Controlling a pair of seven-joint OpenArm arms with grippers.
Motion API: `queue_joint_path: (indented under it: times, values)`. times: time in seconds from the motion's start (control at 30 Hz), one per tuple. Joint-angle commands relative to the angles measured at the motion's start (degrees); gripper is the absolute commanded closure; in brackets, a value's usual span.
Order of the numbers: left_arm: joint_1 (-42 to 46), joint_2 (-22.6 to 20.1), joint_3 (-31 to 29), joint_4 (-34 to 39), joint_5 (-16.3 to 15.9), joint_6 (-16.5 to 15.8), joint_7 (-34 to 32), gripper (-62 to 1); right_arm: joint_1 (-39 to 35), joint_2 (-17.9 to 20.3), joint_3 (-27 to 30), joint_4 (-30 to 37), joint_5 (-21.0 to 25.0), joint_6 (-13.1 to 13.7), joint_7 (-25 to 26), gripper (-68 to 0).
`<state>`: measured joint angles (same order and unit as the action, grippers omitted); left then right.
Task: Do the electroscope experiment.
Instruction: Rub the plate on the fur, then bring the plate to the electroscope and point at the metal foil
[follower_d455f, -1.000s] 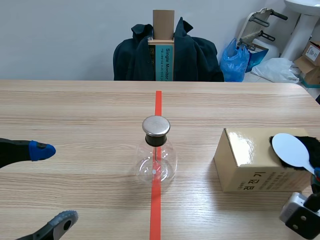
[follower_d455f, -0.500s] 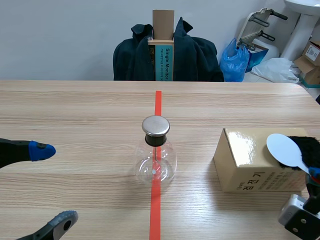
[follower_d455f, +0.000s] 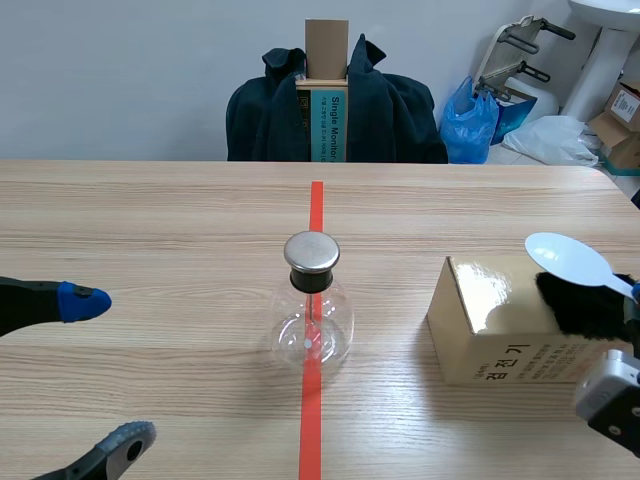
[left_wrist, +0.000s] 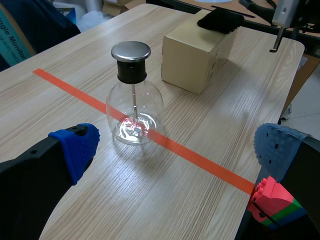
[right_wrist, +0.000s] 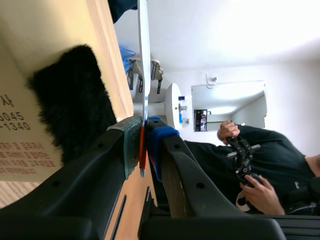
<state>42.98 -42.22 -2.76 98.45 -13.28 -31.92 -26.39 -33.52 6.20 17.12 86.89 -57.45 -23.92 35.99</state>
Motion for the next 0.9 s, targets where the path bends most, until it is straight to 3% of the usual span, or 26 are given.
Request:
queue_joint_path:
  times: [0.0, 0.53, 0.57, 0.67, 0.7, 0.73, 0.87]
  values:
    - [-0.2, 0.5, 0.1, 0.3, -0.6, -0.1, -0.8, -62.3, -1.1, 0.6, 0.3, 1.6, 0.9, -0.5, 0.0, -0.8]
    - [-1.0, 1.0, 0.3, 0.1, -0.6, -0.2, 0.9, -62.3, -4.9, 0.6, 6.2, 17.5, 10.9, -0.4, -0.2, -0.8]
    - [-2.0, 1.6, 0.5, -0.3, -0.6, -0.2, 2.3, -53.5, -4.9, 0.6, 6.5, 18.3, 11.1, -0.4, -0.2, -0.8]
    - [-6.5, 3.2, 2.8, -3.2, -0.6, -0.2, 6.3, -14.5, -4.9, 0.6, 7.1, 20.3, 13.2, -0.4, -0.3, -0.8]
    - [-8.4, 3.7, 4.0, -4.6, -0.6, -0.2, 7.1, -4.2, -4.9, 0.6, 7.3, 21.0, 14.0, -0.4, -0.3, -0.8]
    - [-10.5, 4.2, 5.4, -6.2, -0.5, -0.2, 7.5, -1.3, -4.9, 0.6, 7.4, 21.6, 15.0, -0.4, -0.3, -0.8]
    - [-20.0, 5.8, 12.5, -13.8, 0.6, -0.2, 8.2, -1.6, -4.9, 0.6, 7.4, 23.6, 17.5, -0.4, -0.3, -0.8]
